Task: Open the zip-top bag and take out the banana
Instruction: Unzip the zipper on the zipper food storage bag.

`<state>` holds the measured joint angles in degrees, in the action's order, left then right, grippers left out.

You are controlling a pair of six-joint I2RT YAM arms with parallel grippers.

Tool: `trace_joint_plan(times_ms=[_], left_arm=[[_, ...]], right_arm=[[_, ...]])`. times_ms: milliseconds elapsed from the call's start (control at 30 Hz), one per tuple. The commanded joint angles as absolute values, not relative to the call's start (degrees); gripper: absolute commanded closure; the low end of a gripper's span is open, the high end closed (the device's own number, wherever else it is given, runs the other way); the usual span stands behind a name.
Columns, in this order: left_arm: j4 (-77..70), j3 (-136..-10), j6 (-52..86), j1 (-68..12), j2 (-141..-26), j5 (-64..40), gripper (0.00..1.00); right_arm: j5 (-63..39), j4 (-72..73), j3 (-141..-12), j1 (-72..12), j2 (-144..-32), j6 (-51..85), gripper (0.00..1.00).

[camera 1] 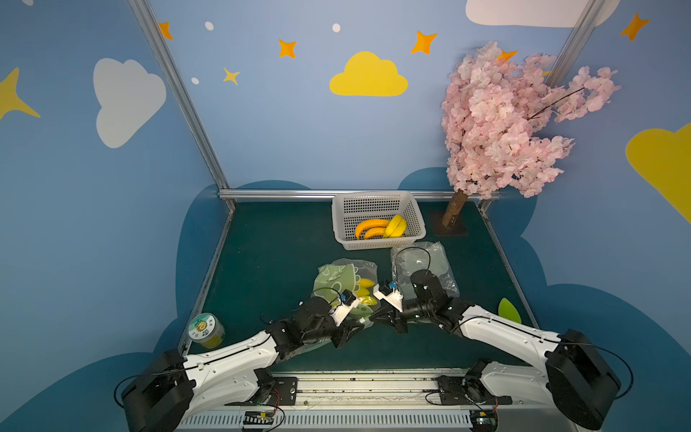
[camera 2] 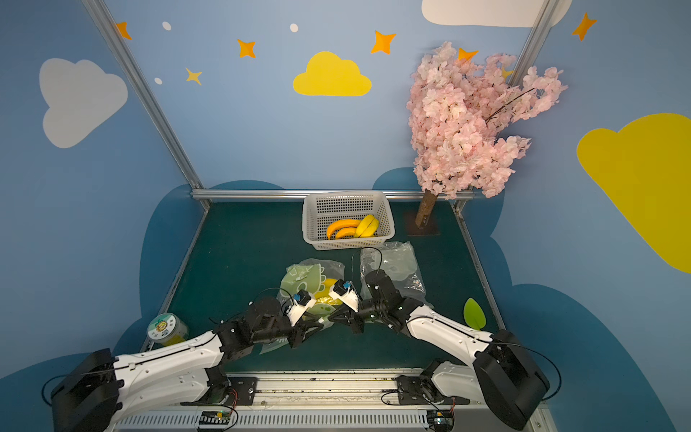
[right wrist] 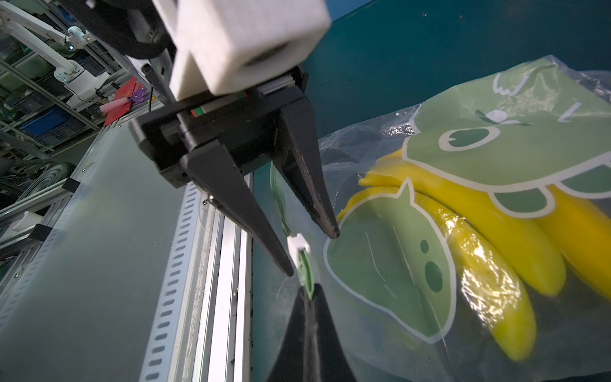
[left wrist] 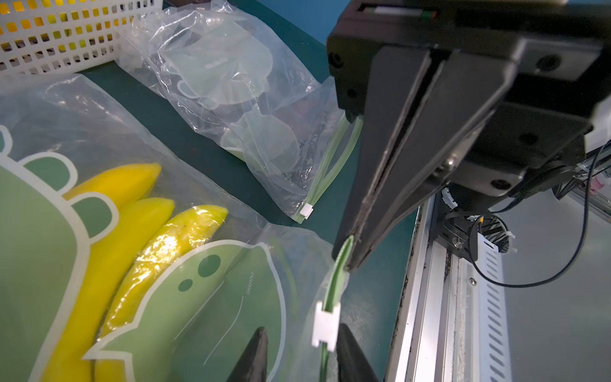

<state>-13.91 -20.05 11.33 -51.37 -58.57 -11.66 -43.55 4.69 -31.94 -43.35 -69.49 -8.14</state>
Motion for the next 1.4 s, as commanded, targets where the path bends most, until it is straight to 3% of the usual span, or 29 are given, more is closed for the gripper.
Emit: trace_joint_plan(times_ms=[0,633,1367], left_arm=[[-15.9,-21.1,10.2,-51.2,-58.3,-12.1,0.65],[-16.3,-21.4,9.9,-51.2,-57.8,-12.0,0.67],[-17.7,-20.6,10.1,-51.2,-58.6,-12.8,0.84]], right_arm=[[-43.8,3.4,-33.0,-43.7,-68.5,-9.2,1.00],[-43.4,3.2,-33.3,-43.9,-69.0,-9.2,1.00],[-40.9,3.8,-33.1,-43.9,-67.9,-8.4,1.00]])
